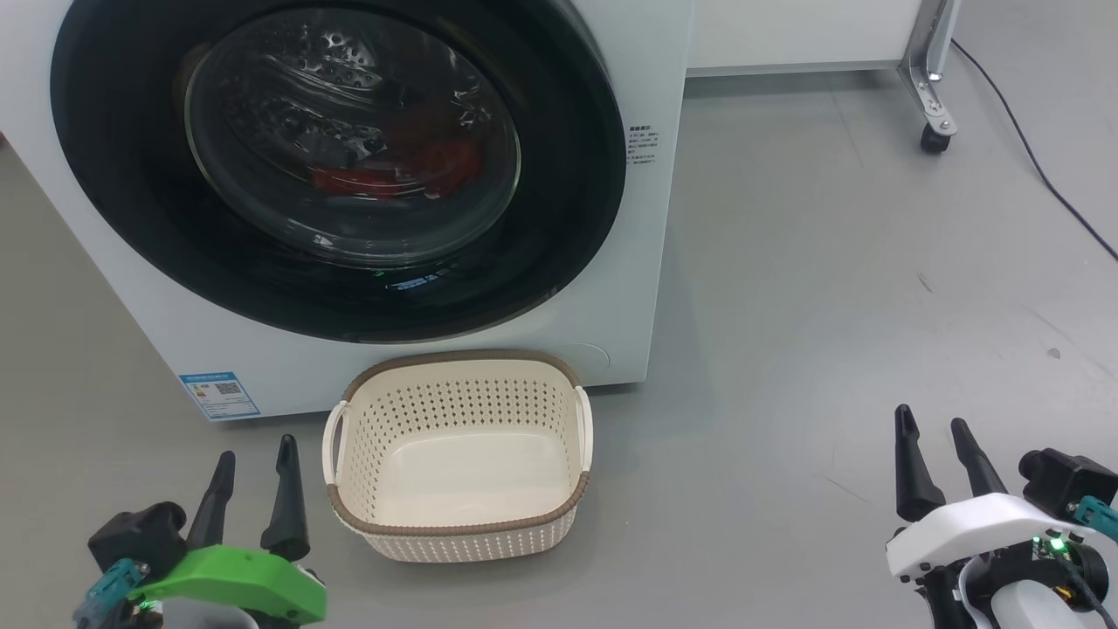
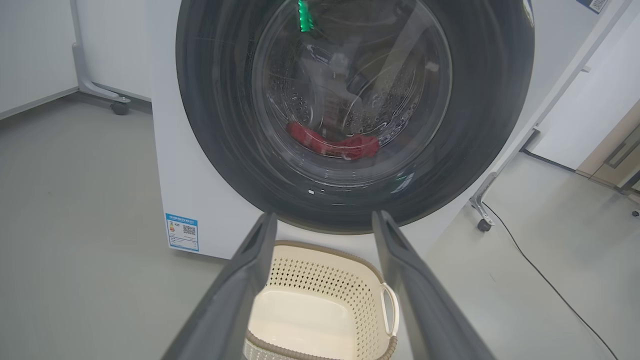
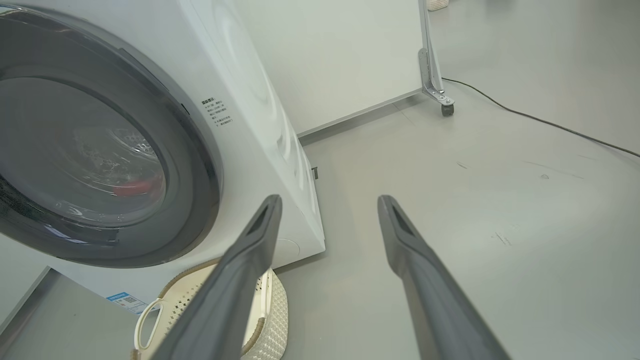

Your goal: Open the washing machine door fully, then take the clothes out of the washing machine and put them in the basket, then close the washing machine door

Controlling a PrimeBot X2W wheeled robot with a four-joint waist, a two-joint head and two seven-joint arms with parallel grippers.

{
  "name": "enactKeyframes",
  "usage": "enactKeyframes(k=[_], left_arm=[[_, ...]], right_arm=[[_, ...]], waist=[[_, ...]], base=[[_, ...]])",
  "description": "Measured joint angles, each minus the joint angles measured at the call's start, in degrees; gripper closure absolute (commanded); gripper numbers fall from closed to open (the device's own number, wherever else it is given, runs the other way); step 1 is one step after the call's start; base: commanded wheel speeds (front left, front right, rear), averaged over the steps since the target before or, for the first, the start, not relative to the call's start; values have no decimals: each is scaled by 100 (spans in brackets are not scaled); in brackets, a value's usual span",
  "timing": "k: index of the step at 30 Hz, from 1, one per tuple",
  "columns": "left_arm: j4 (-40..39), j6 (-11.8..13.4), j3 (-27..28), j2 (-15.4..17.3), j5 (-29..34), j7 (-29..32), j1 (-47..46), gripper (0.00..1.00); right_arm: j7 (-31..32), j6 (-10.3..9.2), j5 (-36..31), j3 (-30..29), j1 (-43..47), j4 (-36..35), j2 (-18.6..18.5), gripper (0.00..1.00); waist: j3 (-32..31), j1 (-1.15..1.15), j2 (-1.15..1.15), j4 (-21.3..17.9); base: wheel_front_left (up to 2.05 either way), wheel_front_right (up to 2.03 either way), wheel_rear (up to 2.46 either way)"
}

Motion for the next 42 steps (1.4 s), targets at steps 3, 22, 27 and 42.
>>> enactKeyframes(k=[3,22,27,42], left_arm=[[20,65,-14,-7,185,-51,0,0],[256,197,-192,-42,1455,-352,1,0],[323,233,-202,-44,1569,-399,1,0],[498,234,-185,-71,1568,-399,-3,0]], right_arm=[[-56,-12,-219,80,-1,-19,-2,0],[-396,-166,-1536,437,0,-113,-80,0],[-427,-174,-1684,452,0,-122,-87,0],[-427,-187,-1691,350,0,-118,-74,0]], waist=[[-3,0,0,-7],[-22,0,0,-51],[-22,0,0,-51],[-31,0,0,-45]], base=[[0,0,0],[0,0,0],[0,0,0],[0,0,0]])
